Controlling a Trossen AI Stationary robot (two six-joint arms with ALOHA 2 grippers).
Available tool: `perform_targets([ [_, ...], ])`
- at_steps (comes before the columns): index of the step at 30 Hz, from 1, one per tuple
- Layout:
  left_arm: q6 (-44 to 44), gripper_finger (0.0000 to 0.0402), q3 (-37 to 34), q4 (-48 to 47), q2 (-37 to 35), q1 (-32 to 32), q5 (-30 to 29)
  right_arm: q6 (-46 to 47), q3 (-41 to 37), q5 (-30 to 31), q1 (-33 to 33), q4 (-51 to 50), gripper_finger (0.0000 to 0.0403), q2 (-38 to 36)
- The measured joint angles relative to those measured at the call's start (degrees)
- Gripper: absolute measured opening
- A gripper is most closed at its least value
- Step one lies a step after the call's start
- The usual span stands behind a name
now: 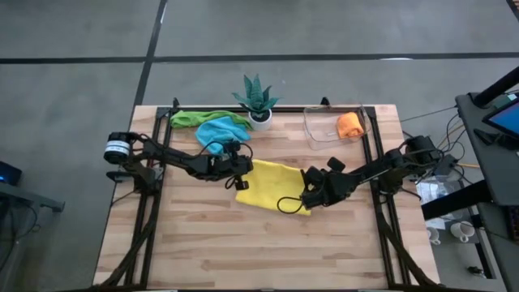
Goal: Roll microfiber towels into tight, uniform cylinder then place into a basket
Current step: Fold the yellow microfiber cloth
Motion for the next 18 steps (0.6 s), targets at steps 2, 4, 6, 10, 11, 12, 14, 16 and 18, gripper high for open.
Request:
perform_targets([
  [2,0.0,0.0012,0.3,0.1,0.3,0.1,0.0,0.2,0.0,0.0,0.0,0.0,0.0009,0.0],
  [4,0.0,0.0031,0.3,-0.3,0.5,0.2,0.0,0.2,0.0,0.0,0.0,0.1,0.0014,0.0],
  [6,0.0,0.0055,0.3,-0.1,0.5,0.3,0.0,0.2,0.0,0.0,0.0,0.0,0.0028,0.0],
  [10,0.6,0.0112,0.3,-0.2,0.5,0.3,-2.0,0.2,0.0,1.3,0.0,-0.4,0.0076,0.0],
  [11,1.3,0.0126,0.3,-0.2,0.4,0.3,-3.1,0.2,0.0,2.1,0.0,-0.6,0.0090,0.0],
  [12,2.4,0.0139,0.4,-0.2,0.2,0.3,-3.9,0.0,0.0,3.0,0.0,-0.8,0.0106,0.0],
  [14,4.0,0.0163,0.9,-0.3,-0.2,0.3,-5.1,-0.6,0.1,5.8,0.0,-2.4,0.0132,-0.4],
  [16,5.1,0.0181,1.5,-0.3,-1.1,0.3,-5.6,-0.7,1.0,7.6,0.1,-5.2,0.0153,-0.8],
  [18,5.1,0.0194,1.7,-0.7,-2.5,0.2,-5.6,-0.5,1.5,8.3,0.3,-6.6,0.0170,-1.7],
])
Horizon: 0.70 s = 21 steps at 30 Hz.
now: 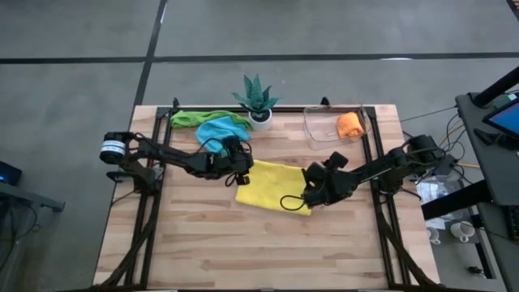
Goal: Roll microfiber towels into tight, uniform cylinder then place into a basket
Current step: Fold the yellow microfiber cloth
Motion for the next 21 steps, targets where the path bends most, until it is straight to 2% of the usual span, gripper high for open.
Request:
perform_targets([
  [4,-1.8,0.0200,-1.4,0.4,-2.7,-0.7,2.2,0.2,-1.2,0.9,2.1,2.5,0.0188,-2.4],
  [6,-3.7,0.0195,-2.8,0.7,-3.0,-1.1,6.1,0.1,-2.7,0.9,3.7,5.8,0.0190,-2.9],
  [9,-5.8,0.0172,-5.3,2.6,-2.9,-2.2,14.9,-4.2,-6.3,0.8,6.8,17.8,0.0184,-3.6],
  [11,-7.8,0.0143,-6.3,2.9,-2.6,-3.5,16.5,-8.9,-8.6,-0.8,8.9,27.9,0.0174,-3.6],
  [16,-11.2,0.0024,-7.5,1.5,-1.2,-6.6,16.4,-17.5,-12.0,-8.6,11.8,46.9,0.0114,-3.7],
  [20,-15.0,0.0006,-8.4,2.0,0.2,-8.5,16.6,-17.4,-13.2,-10.4,12.4,50.5,0.0030,-3.7],
  [21,-16.0,0.0003,-8.7,2.3,0.7,-8.8,16.6,-16.6,-13.7,-10.4,12.3,50.3,0.0021,-3.7],
])
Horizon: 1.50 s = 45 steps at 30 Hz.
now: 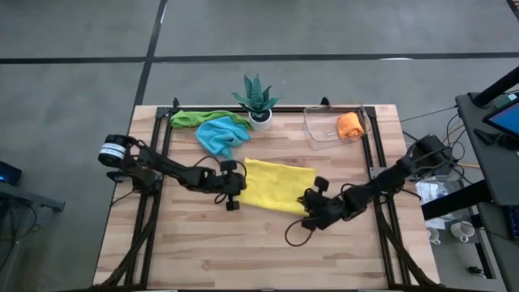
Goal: Roll microfiber towels into tight, uniform cylinder then place into a basket
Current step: Fold the yellow microfiber cloth
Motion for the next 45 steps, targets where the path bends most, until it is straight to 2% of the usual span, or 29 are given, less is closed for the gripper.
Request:
perform_targets([
  [5,-6.0,0.0001,-1.0,0.3,2.5,-2.2,-0.5,5.1,-2.5,-0.4,-0.8,-0.3,0.0009,1.1],
  [14,-17.3,0.0000,-0.5,3.2,4.4,-9.6,-0.3,7.7,-2.8,-13.2,-0.8,2.3,0.0008,4.4],
  [22,-25.0,0.0000,0.2,2.9,4.4,-16.7,0.2,9.2,-2.8,-17.0,2.6,3.1,0.0008,4.6],
  [27,-25.1,0.0000,0.1,1.0,3.5,-17.9,-3.9,9.4,-3.0,-17.8,3.4,2.7,0.0008,3.2],
  [31,-24.5,0.0000,0.1,-4.9,0.2,-17.5,-6.9,9.4,-2.9,-18.2,3.4,2.2,0.0008,2.9],
  [38,-17.1,0.0000,0.3,-6.1,-8.1,-15.5,-14.8,9.1,-2.8,-18.0,3.4,2.2,0.0008,2.9],
  [42,-10.3,0.0000,0.2,-1.0,-7.9,-10.1,-13.6,9.0,-2.8,-17.8,3.4,2.3,0.0008,2.9],
  [45,-6.2,0.0000,0.1,5.3,-4.6,-4.7,-7.2,9.0,-2.8,-17.8,3.4,2.3,0.0008,2.9],
])
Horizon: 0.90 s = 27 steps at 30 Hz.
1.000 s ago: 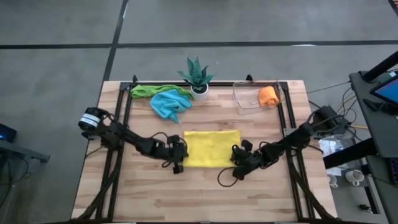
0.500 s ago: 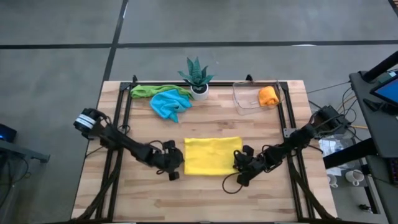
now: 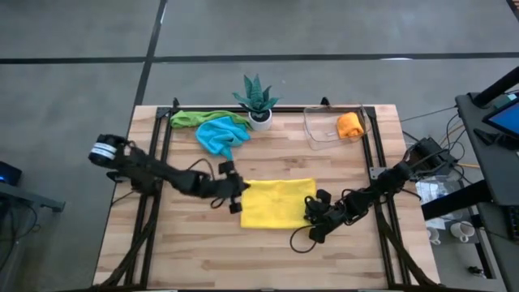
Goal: Roll microfiber towels into tight, uniform cylinder then place into a basket
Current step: Fold the yellow microfiber cloth
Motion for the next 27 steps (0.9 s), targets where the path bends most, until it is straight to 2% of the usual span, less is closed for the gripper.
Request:
perform_targets([
  [4,2.1,0.0000,0.4,8.0,5.8,5.6,7.2,0.0,0.0,0.1,0.0,0.0,0.0008,0.0],
  [8,2.1,0.0000,0.6,9.5,10.6,8.0,10.0,0.0,0.0,0.2,0.0,0.0,0.0008,0.0],
  [14,2.1,0.0000,0.4,10.0,14.3,8.4,7.9,0.1,0.0,0.4,0.0,0.2,0.0008,0.0],
  [19,2.8,0.0000,0.2,8.8,13.1,8.4,5.5,0.2,0.0,0.4,0.0,0.2,0.0008,0.0],
  [27,3.4,0.0000,-0.2,0.1,3.1,8.4,2.1,0.4,-0.1,0.4,0.0,0.3,0.0008,0.0],
])
